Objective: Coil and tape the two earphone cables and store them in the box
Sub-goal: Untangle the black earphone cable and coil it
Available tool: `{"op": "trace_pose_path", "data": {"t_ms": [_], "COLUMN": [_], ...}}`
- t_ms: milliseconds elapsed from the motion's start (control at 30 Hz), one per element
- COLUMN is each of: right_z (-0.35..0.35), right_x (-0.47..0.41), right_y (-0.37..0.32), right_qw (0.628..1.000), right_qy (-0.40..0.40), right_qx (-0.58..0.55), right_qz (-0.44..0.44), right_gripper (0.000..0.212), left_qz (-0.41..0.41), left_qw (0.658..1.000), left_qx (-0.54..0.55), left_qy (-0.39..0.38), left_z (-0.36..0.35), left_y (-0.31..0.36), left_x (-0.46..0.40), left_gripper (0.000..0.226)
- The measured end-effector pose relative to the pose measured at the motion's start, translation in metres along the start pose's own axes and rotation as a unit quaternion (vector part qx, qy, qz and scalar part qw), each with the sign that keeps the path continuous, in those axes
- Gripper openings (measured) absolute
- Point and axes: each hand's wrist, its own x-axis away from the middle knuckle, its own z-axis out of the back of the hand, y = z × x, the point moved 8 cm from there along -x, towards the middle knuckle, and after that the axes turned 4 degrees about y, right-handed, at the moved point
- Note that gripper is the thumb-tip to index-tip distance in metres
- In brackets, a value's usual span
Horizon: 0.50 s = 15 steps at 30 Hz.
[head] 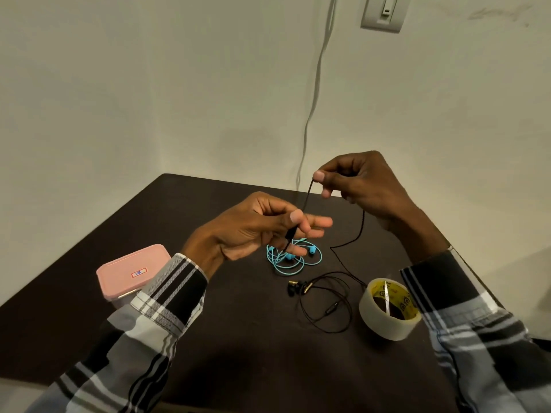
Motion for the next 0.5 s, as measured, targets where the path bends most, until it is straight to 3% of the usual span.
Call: {"op": "trace_pose_path", "data": {"t_ms": [167,267,500], "right_z": [-0.022,-0.047,-0.084], "right_x": [0.001,0.018,0.068], "right_y": [0.044,0.065,0.068], "right_qw": [0.992,0.989,0.984], "right_qy": [0.008,-0.013,-0.086], "right_qx": [-0.100,-0.096,-0.097], "right_qz": [-0.080,-0.109,-0.119], "right_gripper": [0.008,0.015,0.021], "left_qz": [-0.069,-0.106,-0.116], "left_qw": [0.993,0.987,0.982], "left_qx": [0.092,0.117,0.035], "left_qy": [-0.016,-0.002,0.147], "left_z": [-0.004,0.001,0.041], "left_y": [0.018,0.028,0.028], "left_x": [0.002,-0.002,-0.012], "left_gripper": [0.021,0.021,0.020]}}
